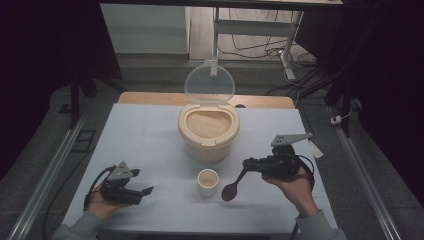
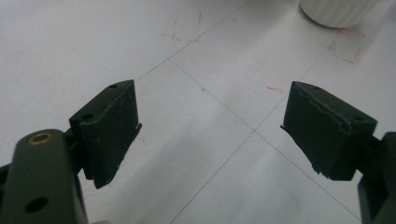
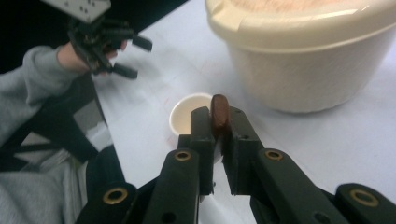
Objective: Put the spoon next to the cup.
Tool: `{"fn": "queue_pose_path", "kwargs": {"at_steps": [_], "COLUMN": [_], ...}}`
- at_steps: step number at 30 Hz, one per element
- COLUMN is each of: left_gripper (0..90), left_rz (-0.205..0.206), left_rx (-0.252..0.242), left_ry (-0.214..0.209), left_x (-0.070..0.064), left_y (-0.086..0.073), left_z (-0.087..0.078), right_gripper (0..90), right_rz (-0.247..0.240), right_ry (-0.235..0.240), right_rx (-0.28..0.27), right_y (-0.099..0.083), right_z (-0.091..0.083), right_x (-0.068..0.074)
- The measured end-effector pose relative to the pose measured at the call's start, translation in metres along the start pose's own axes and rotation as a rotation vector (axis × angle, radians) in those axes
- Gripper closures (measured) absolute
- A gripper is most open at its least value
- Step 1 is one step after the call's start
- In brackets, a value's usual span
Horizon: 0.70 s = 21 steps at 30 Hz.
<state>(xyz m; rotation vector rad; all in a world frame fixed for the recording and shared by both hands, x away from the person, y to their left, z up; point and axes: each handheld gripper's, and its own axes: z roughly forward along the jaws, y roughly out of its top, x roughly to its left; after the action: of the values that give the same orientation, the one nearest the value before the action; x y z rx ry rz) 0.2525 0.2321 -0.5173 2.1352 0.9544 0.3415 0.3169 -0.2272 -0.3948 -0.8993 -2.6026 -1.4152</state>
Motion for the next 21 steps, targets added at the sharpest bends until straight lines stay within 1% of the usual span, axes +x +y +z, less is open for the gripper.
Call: {"fn": "queue_pose_path", "kwargs": {"at_steps": [6,10,12,13,16,18,21], "left_gripper": [18.1,18.1,18.1,18.1,18.1,18.1,18.1], "left_rz": [0.001,0.003,0.004,0.004,0.004,0.004,0.005], "left_rx": [0.0,0.0,0.0,0.001,0.003,0.002,0.002], "left_ry": [-0.001,0.0,0.0,0.0,0.0,-0.001,-0.001], "left_x": [0.0,0.0,0.0,0.0,0.0,0.0,-0.001], "left_y": [0.0,0.0,0.0,0.0,0.0,0.0,0.0], "left_z": [0.0,0.0,0.0,0.0,0.0,0.0,0.0], "right_gripper": [82.7,82.7,82.6,82.6,82.0,80.6,78.6], "right_rz": [-0.026,-0.042,-0.046,-0.044,-0.045,-0.056,-0.057], "right_ry": [0.047,0.052,0.038,0.044,0.035,0.016,-0.009], "right_rx": [0.123,0.17,0.174,0.171,0.153,0.141,0.129], "right_y": [0.003,0.007,0.01,0.011,0.013,0.014,0.013], "right_z": [0.013,0.026,0.032,0.034,0.039,0.042,0.046], "right_x": [0.002,0.0,-0.003,-0.005,-0.01,-0.013,-0.018]}}
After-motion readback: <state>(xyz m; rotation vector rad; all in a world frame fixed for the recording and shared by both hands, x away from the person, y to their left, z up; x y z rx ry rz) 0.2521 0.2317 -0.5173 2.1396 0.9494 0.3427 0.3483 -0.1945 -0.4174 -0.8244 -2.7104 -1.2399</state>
